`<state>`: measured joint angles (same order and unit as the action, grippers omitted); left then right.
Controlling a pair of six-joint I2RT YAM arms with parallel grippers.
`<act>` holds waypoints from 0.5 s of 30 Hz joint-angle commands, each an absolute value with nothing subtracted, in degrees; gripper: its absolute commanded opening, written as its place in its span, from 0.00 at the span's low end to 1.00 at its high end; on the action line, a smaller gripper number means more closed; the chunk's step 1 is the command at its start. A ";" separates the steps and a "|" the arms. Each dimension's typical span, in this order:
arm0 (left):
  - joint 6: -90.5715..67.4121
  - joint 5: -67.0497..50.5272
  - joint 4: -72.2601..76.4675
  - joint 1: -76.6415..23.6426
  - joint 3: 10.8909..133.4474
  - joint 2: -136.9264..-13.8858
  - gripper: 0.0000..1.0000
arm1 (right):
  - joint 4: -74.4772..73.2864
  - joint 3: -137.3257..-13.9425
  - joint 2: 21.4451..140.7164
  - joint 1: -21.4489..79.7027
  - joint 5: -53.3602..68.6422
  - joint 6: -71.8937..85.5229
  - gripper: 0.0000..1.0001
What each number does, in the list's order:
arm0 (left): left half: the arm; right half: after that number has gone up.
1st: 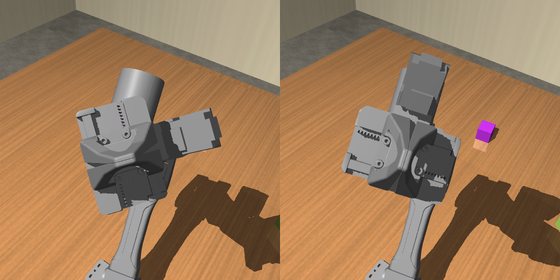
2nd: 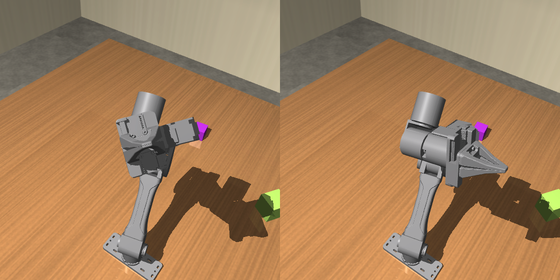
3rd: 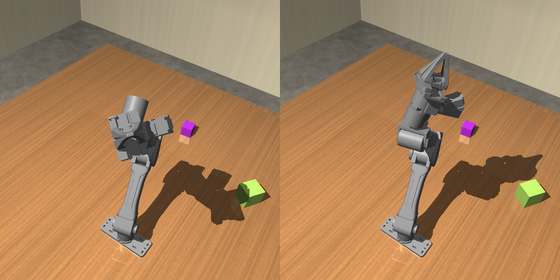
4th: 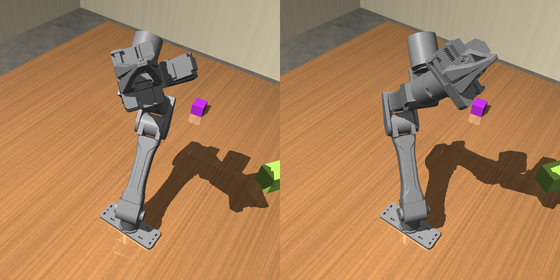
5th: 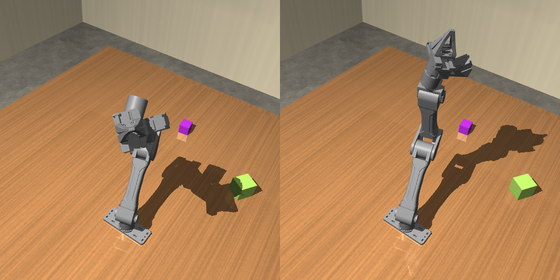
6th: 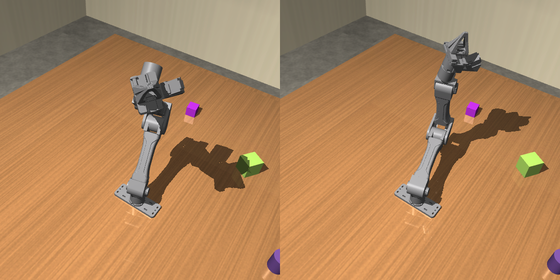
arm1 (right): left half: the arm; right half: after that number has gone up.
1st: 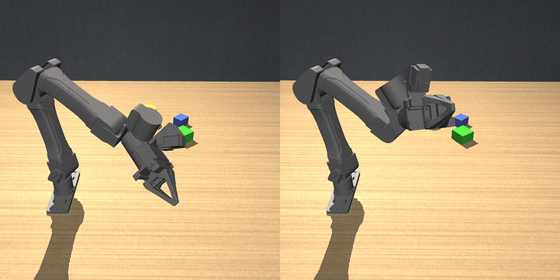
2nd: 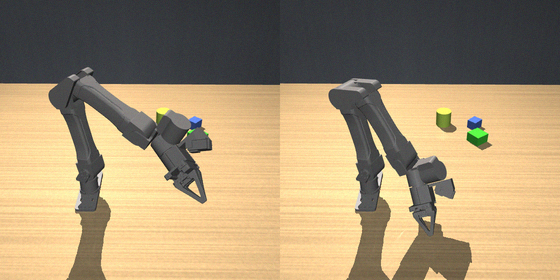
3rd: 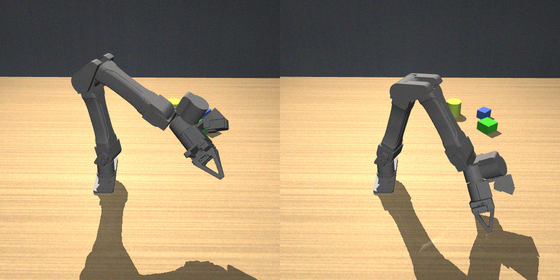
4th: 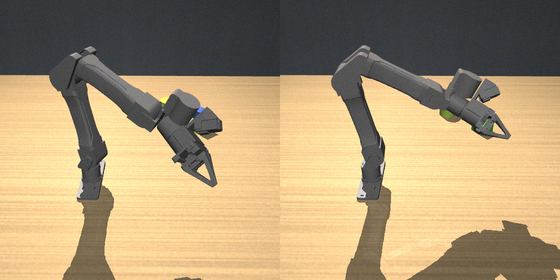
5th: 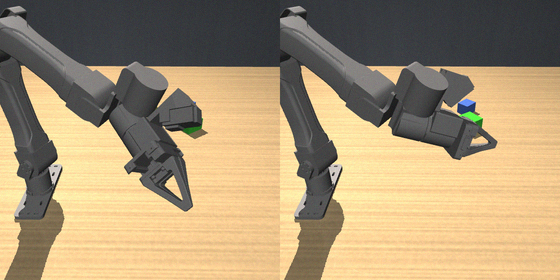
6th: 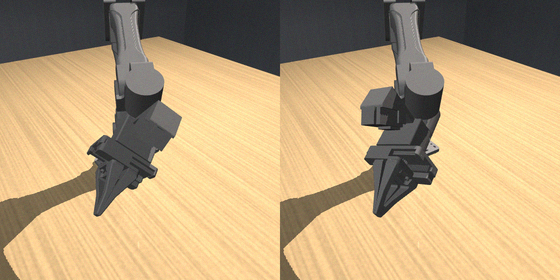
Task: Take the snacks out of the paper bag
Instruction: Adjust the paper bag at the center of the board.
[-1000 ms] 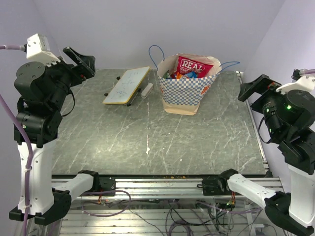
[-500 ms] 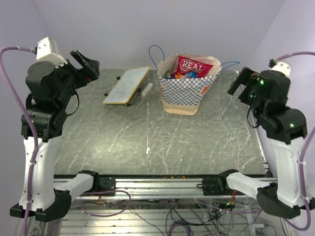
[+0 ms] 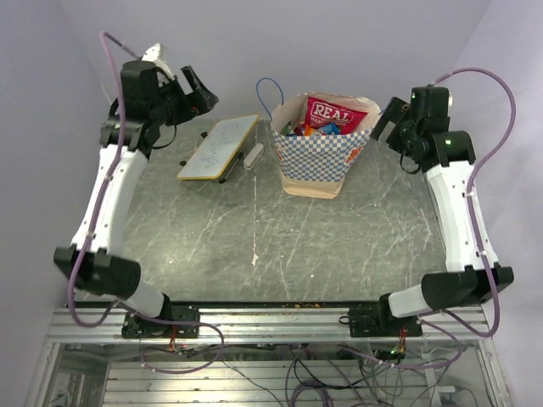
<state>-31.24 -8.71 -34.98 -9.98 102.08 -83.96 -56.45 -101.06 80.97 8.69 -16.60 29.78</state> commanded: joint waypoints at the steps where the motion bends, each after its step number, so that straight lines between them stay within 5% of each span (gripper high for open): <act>1: -35.04 -18.58 -28.45 -10.94 107.26 -91.87 1.00 | -48.45 -101.99 84.93 2.16 -5.75 33.36 1.00; 11: -54.28 -29.75 -14.32 -14.43 117.73 -112.60 0.94 | -34.21 -102.49 94.37 -7.09 7.05 38.19 0.94; 15: -56.73 -31.85 -13.84 -17.28 125.54 -120.23 0.93 | -29.57 -102.92 97.83 -9.58 12.60 39.69 0.82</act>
<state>-50.85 -26.28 -19.51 -14.46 118.19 -115.70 -37.12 -101.14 95.48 -7.38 5.10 37.17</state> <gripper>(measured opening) 0.935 0.882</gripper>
